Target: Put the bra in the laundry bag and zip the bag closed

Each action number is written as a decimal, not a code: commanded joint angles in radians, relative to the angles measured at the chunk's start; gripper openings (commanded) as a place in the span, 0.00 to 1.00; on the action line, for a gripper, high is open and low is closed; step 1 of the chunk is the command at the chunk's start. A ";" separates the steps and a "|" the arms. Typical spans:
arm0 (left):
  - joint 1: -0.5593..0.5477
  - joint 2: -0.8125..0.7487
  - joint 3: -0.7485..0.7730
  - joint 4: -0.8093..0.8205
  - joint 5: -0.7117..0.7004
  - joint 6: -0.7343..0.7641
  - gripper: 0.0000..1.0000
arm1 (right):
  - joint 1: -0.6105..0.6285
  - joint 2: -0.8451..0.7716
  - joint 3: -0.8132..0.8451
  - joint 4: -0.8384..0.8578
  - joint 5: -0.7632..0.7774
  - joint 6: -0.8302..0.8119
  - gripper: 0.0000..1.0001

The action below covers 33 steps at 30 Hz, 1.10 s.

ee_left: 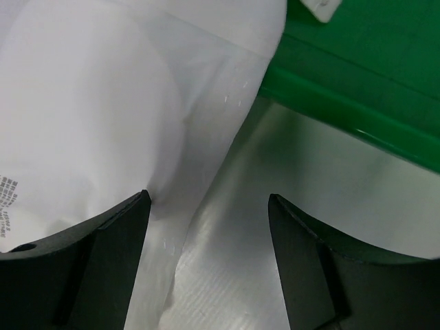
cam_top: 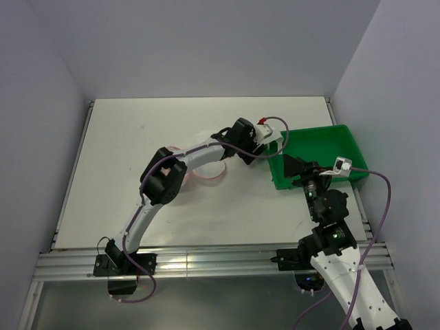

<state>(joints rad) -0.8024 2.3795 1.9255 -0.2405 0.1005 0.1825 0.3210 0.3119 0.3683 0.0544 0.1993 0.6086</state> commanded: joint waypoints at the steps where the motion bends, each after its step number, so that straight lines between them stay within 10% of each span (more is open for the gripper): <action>1: -0.011 0.014 0.056 0.081 -0.126 0.037 0.75 | 0.001 -0.077 -0.014 0.079 0.029 0.000 0.67; 14: -0.029 0.033 0.021 0.317 -0.367 0.046 0.62 | 0.001 -0.033 -0.038 0.167 -0.106 -0.003 0.66; 22: -0.027 -0.008 0.021 0.355 -0.361 0.048 0.00 | 0.001 -0.046 -0.049 0.185 -0.109 -0.001 0.65; 33: 0.002 -0.195 0.084 0.365 -0.372 0.098 0.00 | 0.001 0.051 -0.052 0.242 -0.173 -0.027 0.71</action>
<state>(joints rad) -0.8101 2.3444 1.9343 0.0601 -0.2539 0.2455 0.3210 0.3222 0.3206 0.2256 0.0620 0.6067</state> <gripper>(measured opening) 0.029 0.699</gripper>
